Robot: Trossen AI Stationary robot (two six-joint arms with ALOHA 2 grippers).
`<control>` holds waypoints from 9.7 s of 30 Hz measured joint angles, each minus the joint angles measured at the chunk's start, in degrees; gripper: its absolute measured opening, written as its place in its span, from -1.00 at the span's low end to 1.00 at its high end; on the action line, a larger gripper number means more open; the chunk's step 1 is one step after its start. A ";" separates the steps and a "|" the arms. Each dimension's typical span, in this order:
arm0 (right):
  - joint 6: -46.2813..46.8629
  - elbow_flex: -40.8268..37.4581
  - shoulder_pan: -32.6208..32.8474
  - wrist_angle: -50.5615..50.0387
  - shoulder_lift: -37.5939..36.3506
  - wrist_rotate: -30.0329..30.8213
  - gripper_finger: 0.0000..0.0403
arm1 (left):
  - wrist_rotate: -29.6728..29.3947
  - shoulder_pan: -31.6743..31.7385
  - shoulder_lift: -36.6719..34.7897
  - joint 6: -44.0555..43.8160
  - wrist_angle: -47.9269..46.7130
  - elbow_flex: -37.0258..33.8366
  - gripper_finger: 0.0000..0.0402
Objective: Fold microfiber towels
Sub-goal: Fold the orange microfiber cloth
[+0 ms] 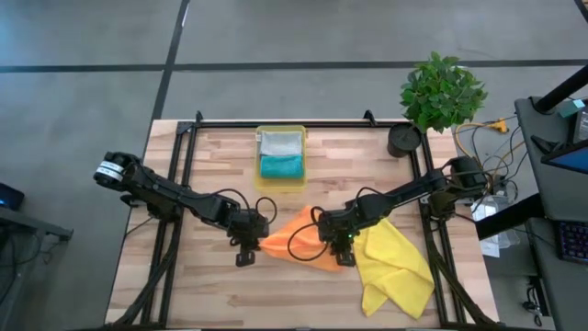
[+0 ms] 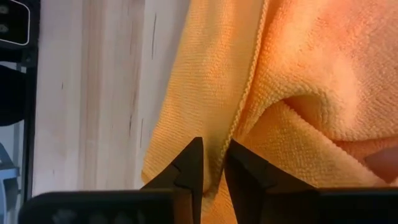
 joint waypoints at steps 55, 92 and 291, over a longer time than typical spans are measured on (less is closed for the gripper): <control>-14.60 42.36 1.31 -37.36 -13.22 12.46 -0.96 | -27.06 0.79 -15.00 14.24 8.17 18.09 -1.00; 3.82 49.55 18.91 -44.57 -3.79 25.35 -0.96 | 18.78 6.86 17.12 7.93 44.94 24.65 -0.17; 17.90 12.09 12.03 9.28 2.96 17.14 -0.50 | -23.10 -4.33 12.98 -11.54 16.39 -0.87 -0.96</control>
